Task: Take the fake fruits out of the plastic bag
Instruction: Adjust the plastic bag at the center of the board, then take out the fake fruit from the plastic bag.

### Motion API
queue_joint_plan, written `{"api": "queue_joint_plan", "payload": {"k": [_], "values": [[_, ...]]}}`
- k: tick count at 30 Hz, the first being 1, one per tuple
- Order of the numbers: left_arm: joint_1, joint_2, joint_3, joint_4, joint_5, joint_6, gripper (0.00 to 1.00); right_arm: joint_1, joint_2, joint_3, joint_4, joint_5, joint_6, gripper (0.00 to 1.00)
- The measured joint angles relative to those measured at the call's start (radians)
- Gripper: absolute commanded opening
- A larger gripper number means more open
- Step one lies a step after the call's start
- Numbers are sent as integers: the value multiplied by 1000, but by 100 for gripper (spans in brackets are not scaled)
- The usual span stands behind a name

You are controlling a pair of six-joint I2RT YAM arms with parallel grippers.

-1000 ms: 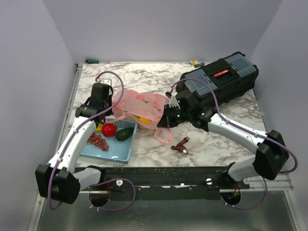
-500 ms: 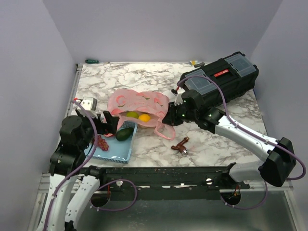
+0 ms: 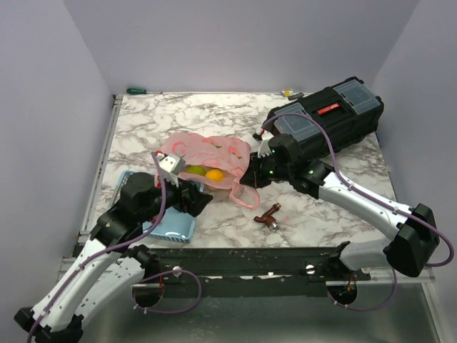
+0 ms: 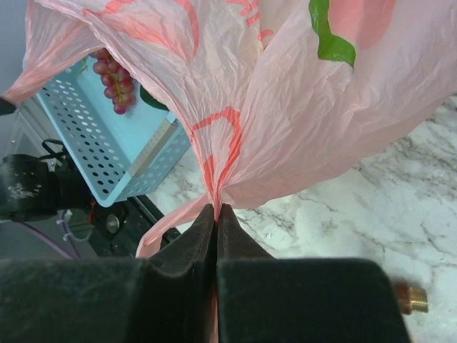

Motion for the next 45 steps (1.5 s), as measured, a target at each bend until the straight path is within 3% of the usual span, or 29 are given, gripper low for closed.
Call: {"api": "queue_joint_plan", "payload": {"k": [4,10,16,21,30,37,45], "values": [[-76,151,1,62,-177,5,74,5,0,0,0,-2,6,1],[-103,341,-20,177,-322,11,65,10,0,0,0,-2,10,1],[-106,386,-63,324,-391,11,54,10,-6,0,0,-2,11,1],[-106,568,-12,389,-404,3,47,11,-8,0,0,1,11,1],[-48,798,128,374,-414,-31,44,11,-32,0,2,17,28,1],[18,962,212,337,-391,-58,50,11,-42,0,9,39,29,1],[18,1155,325,356,-235,-46,58,11,-51,-16,9,55,37,1]]}}
